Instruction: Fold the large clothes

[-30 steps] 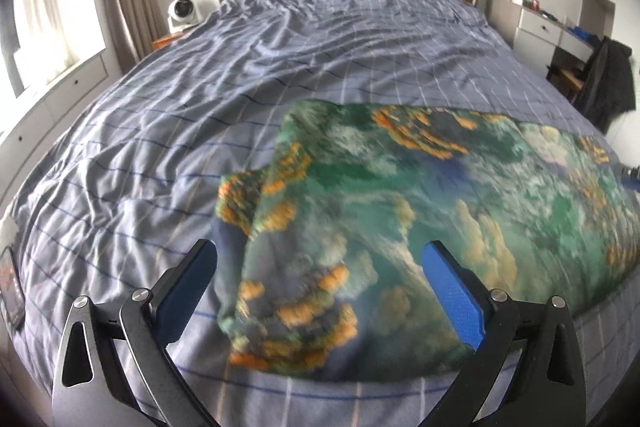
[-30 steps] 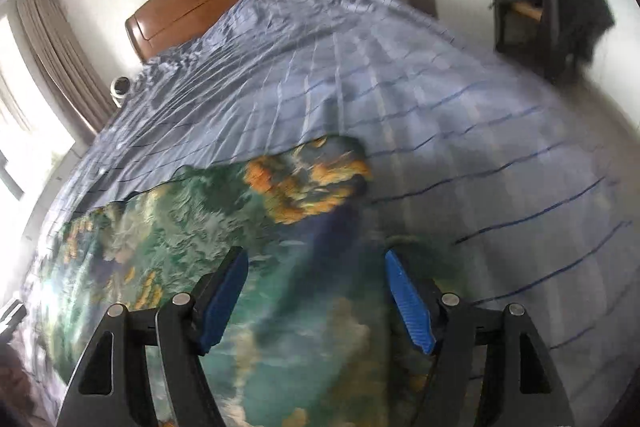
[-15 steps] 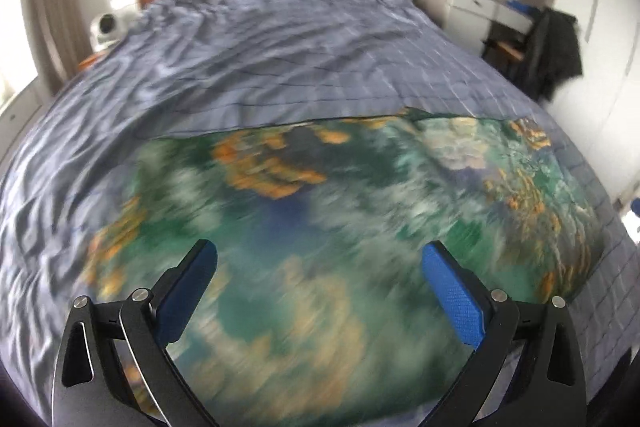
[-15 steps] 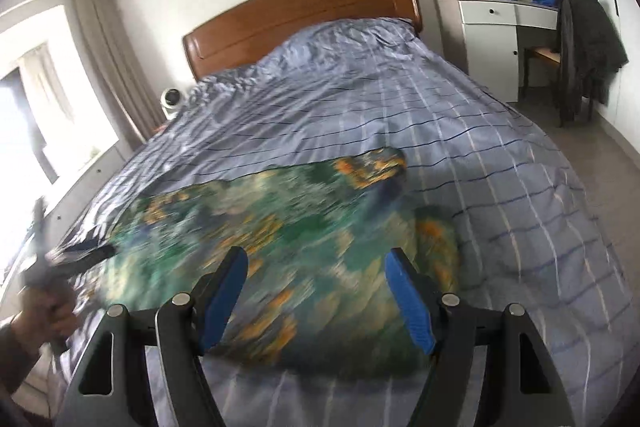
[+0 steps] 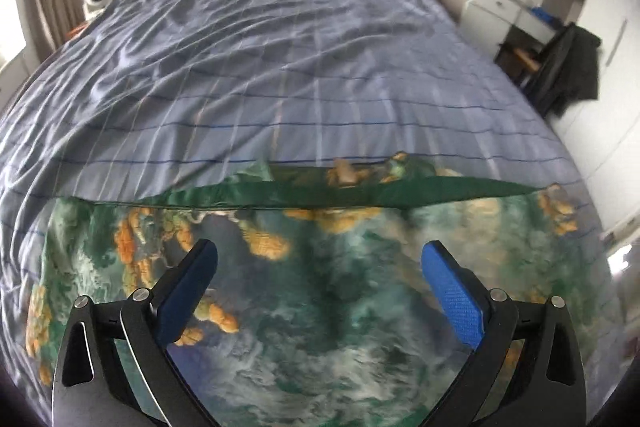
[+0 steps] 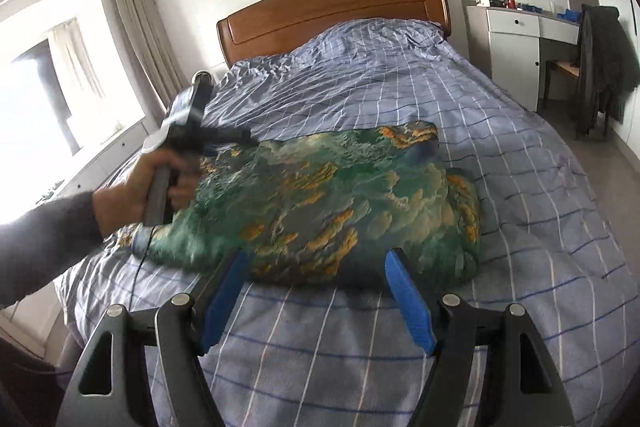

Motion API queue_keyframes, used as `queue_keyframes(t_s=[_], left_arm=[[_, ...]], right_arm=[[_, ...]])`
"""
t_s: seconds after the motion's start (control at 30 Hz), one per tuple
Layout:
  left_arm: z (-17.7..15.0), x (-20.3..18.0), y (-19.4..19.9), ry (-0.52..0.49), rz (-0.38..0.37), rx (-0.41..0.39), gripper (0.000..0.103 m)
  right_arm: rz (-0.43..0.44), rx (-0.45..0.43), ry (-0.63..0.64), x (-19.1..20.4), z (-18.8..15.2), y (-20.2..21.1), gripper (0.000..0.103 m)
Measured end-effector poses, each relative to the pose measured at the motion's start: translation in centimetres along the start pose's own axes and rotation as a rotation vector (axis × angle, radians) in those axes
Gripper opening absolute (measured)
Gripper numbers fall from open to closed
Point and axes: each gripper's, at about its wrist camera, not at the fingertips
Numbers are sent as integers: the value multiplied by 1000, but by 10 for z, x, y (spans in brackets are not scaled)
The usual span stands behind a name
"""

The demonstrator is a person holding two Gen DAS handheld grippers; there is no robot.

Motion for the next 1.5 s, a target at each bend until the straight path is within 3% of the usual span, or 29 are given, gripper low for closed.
queue_keyframes(t_s=[0.2,0.43,0.6,0.73,1.0,1.03,1.07,1.17,1.3,1.5], left_arm=[[-45,-9,-7,-151,61,43,102],[-110,-14,50,-255,21,-13,102],[-142,-34,86,-355,-53,-47,102],[-150,-44,96,-344,-120,-36,102],[-145,-39,106,-308,-116,-23,102],[-143,-38,110,-306,-118,-27,102],[-139,-39,114,-305,-119,-32,102],[-122,-48,125,-308,-129,-52,102],[-88,-74,139,-318,-196,-46,102],[-37,-119,155,-343,-437,101,102]], right_arm=[[26,10,-67,-6,-6,-5,73],[-10,17,-117,-22,-12,-5,73],[-100,92,-293,-72,-26,-27,78],[-47,139,-490,-117,-38,-60,82],[61,75,-799,-156,-45,-117,85],[58,71,-801,-154,-45,-121,82],[42,65,-779,-151,-41,-123,68],[20,31,-719,-145,-36,-115,38],[-37,-48,-495,-103,-9,-83,31],[-75,-158,-116,-17,39,-39,31]])
Point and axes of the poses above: each gripper's, at about its wrist camera, not at the fingertips, and y roughly against the way its jaws point, x to its left, z to its top, and after that the axes turned 4 degrees about y, right-handed
